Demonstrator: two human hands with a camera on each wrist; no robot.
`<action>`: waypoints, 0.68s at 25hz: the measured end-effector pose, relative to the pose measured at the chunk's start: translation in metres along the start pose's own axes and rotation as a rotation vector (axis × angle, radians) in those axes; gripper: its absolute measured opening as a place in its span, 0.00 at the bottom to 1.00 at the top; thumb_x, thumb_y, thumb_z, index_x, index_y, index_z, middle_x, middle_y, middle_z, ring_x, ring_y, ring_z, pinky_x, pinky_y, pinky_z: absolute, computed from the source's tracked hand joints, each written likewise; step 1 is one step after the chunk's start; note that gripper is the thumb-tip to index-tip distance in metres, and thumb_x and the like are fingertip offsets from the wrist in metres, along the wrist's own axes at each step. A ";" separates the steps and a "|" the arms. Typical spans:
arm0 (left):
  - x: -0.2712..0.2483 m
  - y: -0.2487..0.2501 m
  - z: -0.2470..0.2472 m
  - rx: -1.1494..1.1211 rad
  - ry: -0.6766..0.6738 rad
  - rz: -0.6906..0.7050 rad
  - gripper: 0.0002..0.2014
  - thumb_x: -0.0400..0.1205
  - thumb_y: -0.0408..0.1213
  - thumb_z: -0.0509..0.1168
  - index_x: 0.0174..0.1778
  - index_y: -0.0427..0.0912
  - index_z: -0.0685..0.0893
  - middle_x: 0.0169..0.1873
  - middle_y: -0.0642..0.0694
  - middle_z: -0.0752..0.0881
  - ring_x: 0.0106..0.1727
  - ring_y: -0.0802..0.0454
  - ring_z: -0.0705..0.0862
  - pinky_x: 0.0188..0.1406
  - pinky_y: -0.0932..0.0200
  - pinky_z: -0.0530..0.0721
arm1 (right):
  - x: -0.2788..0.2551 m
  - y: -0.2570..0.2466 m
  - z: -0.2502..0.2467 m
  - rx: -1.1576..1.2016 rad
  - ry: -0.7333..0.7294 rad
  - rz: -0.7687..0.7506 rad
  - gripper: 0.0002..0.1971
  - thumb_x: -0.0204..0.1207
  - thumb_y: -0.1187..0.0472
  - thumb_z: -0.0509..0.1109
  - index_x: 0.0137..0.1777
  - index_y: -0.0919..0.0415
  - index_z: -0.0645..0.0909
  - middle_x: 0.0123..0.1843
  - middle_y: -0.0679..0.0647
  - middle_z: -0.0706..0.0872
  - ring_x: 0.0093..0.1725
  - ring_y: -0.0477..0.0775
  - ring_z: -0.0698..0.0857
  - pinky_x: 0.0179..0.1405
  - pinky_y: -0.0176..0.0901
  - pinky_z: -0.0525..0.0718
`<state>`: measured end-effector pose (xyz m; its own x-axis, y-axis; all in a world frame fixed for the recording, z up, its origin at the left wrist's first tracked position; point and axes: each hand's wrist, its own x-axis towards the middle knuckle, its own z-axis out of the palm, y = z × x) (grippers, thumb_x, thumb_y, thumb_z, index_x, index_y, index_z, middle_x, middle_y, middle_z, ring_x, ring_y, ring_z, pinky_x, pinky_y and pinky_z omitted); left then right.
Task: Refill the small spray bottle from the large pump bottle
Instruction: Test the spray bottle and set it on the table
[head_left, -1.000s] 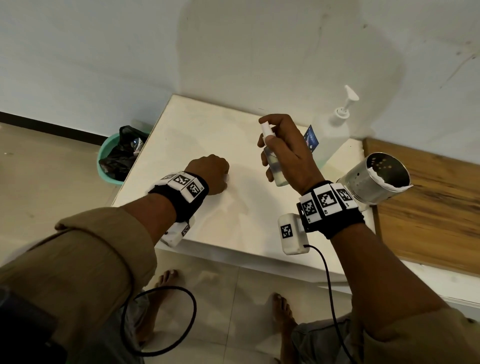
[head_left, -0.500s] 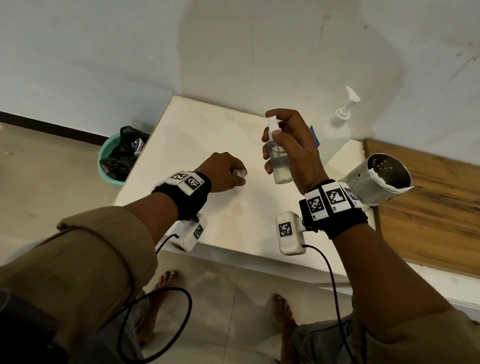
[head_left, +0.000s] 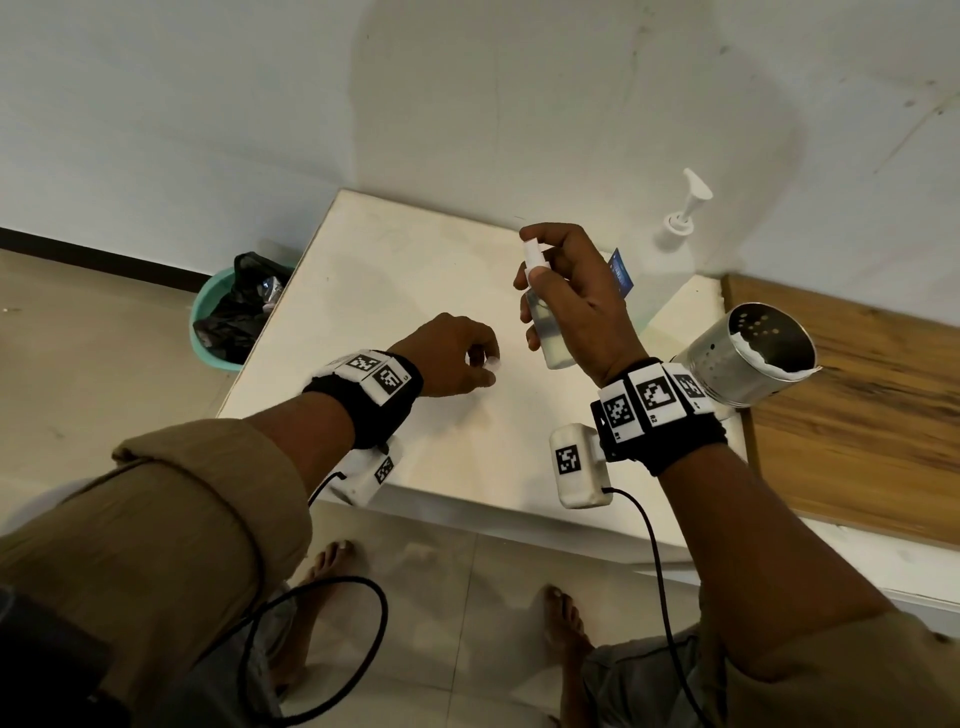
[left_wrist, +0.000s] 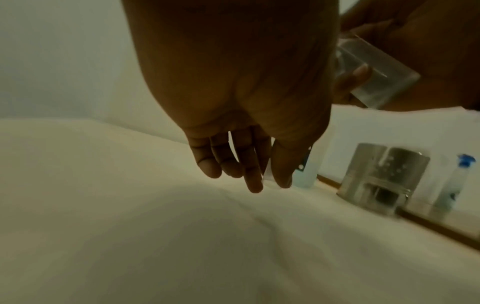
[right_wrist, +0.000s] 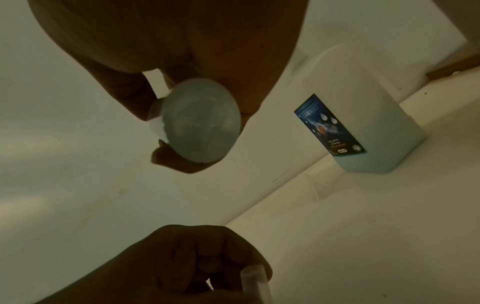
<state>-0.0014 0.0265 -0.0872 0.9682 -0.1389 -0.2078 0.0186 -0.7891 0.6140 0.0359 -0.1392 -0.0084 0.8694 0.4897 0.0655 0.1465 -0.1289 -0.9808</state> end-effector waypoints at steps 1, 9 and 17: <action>-0.001 -0.002 0.002 0.070 -0.035 0.004 0.09 0.77 0.42 0.72 0.51 0.49 0.86 0.44 0.54 0.85 0.44 0.54 0.80 0.49 0.56 0.81 | 0.000 0.000 0.000 -0.018 0.001 -0.002 0.17 0.83 0.69 0.58 0.69 0.57 0.73 0.47 0.60 0.80 0.37 0.55 0.81 0.27 0.47 0.83; 0.003 -0.011 0.001 0.245 -0.158 -0.049 0.22 0.70 0.46 0.80 0.57 0.50 0.83 0.51 0.52 0.78 0.54 0.50 0.79 0.53 0.53 0.80 | -0.001 -0.002 -0.001 -0.059 0.015 -0.012 0.17 0.83 0.69 0.58 0.69 0.56 0.73 0.47 0.61 0.81 0.37 0.55 0.81 0.27 0.47 0.84; 0.000 0.023 -0.068 -0.472 0.482 0.126 0.10 0.78 0.36 0.73 0.55 0.45 0.89 0.38 0.52 0.89 0.33 0.56 0.86 0.36 0.66 0.84 | 0.001 0.002 0.001 -0.055 -0.002 0.036 0.19 0.80 0.65 0.60 0.70 0.55 0.71 0.45 0.59 0.83 0.35 0.56 0.81 0.26 0.48 0.82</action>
<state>0.0157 0.0487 -0.0212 0.9710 0.1553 0.1820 -0.1007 -0.4244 0.8999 0.0364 -0.1383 -0.0099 0.8739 0.4853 0.0300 0.1410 -0.1940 -0.9708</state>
